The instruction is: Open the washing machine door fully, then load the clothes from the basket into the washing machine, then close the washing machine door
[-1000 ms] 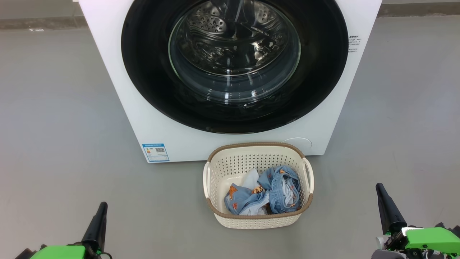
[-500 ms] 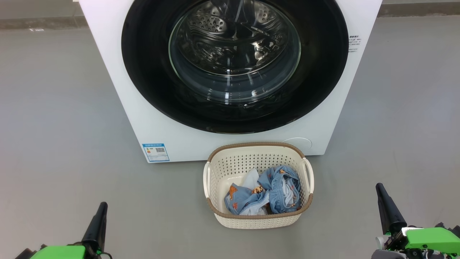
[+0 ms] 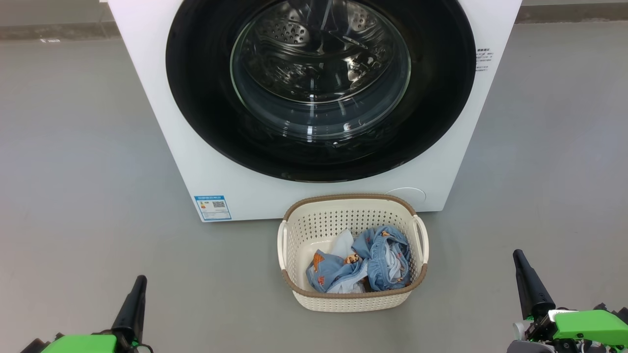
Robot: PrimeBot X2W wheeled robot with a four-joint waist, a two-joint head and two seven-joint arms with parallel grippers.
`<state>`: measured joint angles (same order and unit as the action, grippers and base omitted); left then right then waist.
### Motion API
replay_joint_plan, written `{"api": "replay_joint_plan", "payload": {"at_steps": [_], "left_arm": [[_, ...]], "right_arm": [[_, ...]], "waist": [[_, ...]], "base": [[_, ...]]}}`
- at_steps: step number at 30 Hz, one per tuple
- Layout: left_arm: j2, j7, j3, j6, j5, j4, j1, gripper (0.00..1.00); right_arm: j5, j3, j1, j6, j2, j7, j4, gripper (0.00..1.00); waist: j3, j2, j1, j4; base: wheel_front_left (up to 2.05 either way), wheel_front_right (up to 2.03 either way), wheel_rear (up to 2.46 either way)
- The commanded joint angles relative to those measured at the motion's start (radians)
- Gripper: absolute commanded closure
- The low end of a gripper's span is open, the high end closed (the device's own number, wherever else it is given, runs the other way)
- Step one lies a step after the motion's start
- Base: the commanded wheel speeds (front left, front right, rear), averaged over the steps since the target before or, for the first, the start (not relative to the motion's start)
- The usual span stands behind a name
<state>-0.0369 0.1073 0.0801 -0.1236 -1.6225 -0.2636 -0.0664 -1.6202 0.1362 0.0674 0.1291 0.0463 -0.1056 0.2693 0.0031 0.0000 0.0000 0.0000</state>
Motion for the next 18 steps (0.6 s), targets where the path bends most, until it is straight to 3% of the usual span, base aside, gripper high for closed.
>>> {"api": "replay_joint_plan", "payload": {"at_steps": [1,18], "left_arm": [[-0.013,0.006,0.034,-0.007,0.014,0.019,-0.042,1.0],[-0.013,0.006,0.034,-0.007,0.014,0.019,-0.042,1.0]], "right_arm": [[0.012,-0.021,0.041,0.002,0.004,-0.008,-0.025,1.0],[0.013,-0.021,0.041,0.002,0.004,-0.009,-0.025,1.0]], "waist": [[0.0,0.0,0.0,0.0],[0.0,0.0,0.0,0.0]], "base": [[0.0,0.0,0.0],[0.0,0.0,0.0]]}}
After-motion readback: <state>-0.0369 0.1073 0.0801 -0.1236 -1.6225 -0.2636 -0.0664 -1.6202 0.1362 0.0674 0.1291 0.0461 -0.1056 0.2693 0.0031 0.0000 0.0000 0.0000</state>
